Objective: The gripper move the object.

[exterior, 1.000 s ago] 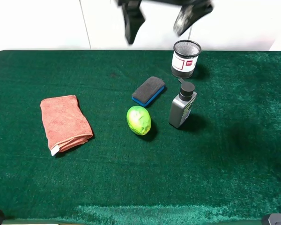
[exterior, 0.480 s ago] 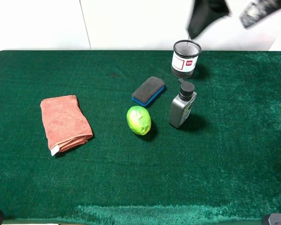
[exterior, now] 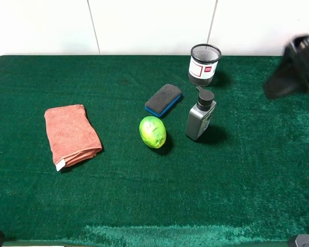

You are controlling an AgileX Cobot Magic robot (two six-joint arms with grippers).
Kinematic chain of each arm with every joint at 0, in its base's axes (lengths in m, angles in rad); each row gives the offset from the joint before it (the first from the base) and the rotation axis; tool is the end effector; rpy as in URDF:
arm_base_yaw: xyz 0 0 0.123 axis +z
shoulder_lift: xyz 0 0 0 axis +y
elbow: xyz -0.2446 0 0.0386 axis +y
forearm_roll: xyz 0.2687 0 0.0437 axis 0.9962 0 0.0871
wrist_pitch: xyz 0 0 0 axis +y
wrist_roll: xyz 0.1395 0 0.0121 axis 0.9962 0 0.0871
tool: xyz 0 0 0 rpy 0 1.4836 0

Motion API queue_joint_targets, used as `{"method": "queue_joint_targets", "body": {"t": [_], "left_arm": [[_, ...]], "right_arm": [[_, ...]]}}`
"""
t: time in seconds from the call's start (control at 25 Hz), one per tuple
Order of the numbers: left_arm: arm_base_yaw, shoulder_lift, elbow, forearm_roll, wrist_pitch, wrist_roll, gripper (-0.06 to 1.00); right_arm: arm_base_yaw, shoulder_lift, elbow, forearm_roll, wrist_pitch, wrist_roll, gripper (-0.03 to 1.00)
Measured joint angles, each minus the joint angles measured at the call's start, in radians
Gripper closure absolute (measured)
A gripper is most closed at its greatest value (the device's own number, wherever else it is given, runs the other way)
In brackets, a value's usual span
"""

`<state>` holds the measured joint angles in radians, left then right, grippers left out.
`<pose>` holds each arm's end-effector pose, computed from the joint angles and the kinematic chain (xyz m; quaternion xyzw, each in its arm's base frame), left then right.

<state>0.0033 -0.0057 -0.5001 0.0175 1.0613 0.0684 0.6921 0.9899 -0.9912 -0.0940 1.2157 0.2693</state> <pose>0.0940 0.0024 0.2653 0.0274 0.8514 0.0275 0.5231 0.1824 0.1351 0.2668 -0.2106 0.9514 0.0603 0.2164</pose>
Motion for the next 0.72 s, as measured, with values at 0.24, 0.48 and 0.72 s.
{"method": "queue_joint_targets", "body": {"t": [0.24,0.48,0.72], "left_arm": [[0.000,0.000,0.000,0.000,0.000,0.000,-0.05],[0.000,0.000,0.000,0.000,0.000,0.000,-0.05],[0.000,0.000,0.000,0.000,0.000,0.000,-0.05]], "right_arm": [[0.000,-0.100,0.087,0.000,0.003,0.011,0.27],[0.000,-0.169,0.130,0.000,0.003,0.028,0.27],[-0.040,-0.278,0.169,-0.002,0.002,0.040,0.27]]}}
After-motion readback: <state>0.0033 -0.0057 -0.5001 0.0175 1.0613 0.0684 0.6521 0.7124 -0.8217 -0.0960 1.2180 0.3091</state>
